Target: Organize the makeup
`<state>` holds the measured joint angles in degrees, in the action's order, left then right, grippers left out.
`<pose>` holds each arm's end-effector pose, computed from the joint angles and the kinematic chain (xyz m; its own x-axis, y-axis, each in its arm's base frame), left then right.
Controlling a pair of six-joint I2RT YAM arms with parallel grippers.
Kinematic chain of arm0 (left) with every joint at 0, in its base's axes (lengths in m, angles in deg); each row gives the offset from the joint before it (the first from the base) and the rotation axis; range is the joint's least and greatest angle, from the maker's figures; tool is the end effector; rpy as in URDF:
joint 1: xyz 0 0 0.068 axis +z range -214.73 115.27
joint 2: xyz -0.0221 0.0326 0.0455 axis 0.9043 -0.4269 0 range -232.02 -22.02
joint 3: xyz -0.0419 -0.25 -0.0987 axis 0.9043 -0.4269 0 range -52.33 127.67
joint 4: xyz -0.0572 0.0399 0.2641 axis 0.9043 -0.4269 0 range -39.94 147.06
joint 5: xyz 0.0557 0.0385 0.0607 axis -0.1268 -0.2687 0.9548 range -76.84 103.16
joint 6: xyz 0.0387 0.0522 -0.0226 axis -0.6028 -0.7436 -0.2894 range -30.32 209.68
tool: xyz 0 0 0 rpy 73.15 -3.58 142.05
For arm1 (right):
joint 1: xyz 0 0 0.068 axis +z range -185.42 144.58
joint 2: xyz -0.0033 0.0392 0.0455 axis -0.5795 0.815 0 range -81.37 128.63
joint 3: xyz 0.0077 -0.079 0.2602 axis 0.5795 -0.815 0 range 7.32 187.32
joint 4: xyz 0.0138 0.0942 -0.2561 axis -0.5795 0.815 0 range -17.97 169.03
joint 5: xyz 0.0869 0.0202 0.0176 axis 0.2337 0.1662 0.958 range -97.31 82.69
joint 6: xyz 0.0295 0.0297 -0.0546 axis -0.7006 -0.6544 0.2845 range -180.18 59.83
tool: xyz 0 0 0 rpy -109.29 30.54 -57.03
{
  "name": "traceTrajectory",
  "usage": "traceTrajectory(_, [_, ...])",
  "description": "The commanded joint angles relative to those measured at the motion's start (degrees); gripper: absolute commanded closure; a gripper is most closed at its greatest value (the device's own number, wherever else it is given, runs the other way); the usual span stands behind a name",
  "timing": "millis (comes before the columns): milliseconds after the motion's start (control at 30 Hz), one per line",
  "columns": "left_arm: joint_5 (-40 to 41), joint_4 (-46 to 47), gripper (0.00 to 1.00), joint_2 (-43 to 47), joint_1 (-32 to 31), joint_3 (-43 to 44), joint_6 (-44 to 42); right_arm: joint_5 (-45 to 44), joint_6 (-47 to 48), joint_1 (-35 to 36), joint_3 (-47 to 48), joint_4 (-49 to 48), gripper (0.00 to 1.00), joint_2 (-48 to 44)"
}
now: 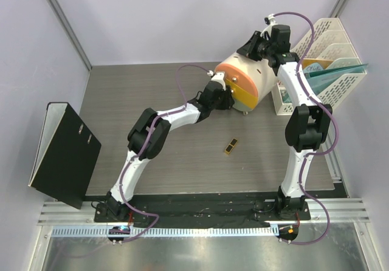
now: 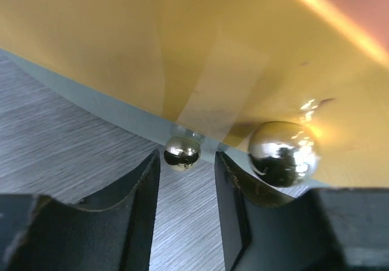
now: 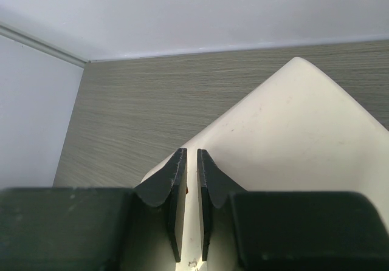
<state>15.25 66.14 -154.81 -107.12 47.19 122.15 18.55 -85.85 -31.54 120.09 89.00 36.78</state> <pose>0.4187 -0.3796 0.1625 -0.6037 -0.1752 -0.7777 0.3853 0.7899 -0.4770 0.5181 0.0593 0.3340 -0.5427 0.3540 -0.7617 -0.2533 0.7957 0.5503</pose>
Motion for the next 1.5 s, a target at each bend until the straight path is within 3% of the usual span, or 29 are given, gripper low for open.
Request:
traceTrajectory(0, [-0.59, 2.96, 0.62, -0.8, -0.41, 2.69, 1.28, -3.54, 2.64, -0.72, -4.49, 17.04, 0.81, 5.87])
traceTrajectory(133, [-0.94, 2.96, 0.77, -0.63, -0.32, 2.17, 1.02, -3.63, 2.82, -0.72, -4.58, 17.13, 0.81, 5.69])
traceTrajectory(500, [0.55, 5.42, 1.0, 2.8, 0.38, -1.96, -1.44, -3.54, 2.64, -0.72, -4.49, 17.22, 0.81, 5.69])
traceTrajectory(1233, [1.26, 10.42, 1.0, 20.21, 0.03, -22.35, -4.52, -3.46, 2.38, -0.8, -4.23, 17.22, 0.81, 6.04])
traceTrajectory(1333, [0.73, 9.47, 0.77, 18.37, 0.03, -19.48, -3.91, -3.37, 2.38, -0.72, -4.14, 17.22, 0.81, 6.04])
traceTrajectory(1367, [0.73, 8.85, 0.58, 17.58, -0.06, -18.33, -3.64, -3.37, 2.38, -0.72, -4.14, 17.3, 0.81, 6.04])
traceTrajectory(1433, [0.81, 7.36, 0.43, 15.47, 0.03, -16.39, -2.15, -3.37, 2.47, -0.8, -4.31, 17.22, 0.81, 6.04])
traceTrajectory(1467, [0.73, 7.35, 0.29, 14.85, -0.06, -15.08, -1.71, -3.45, 2.55, -0.8, -4.31, 17.22, 0.81, 5.95])
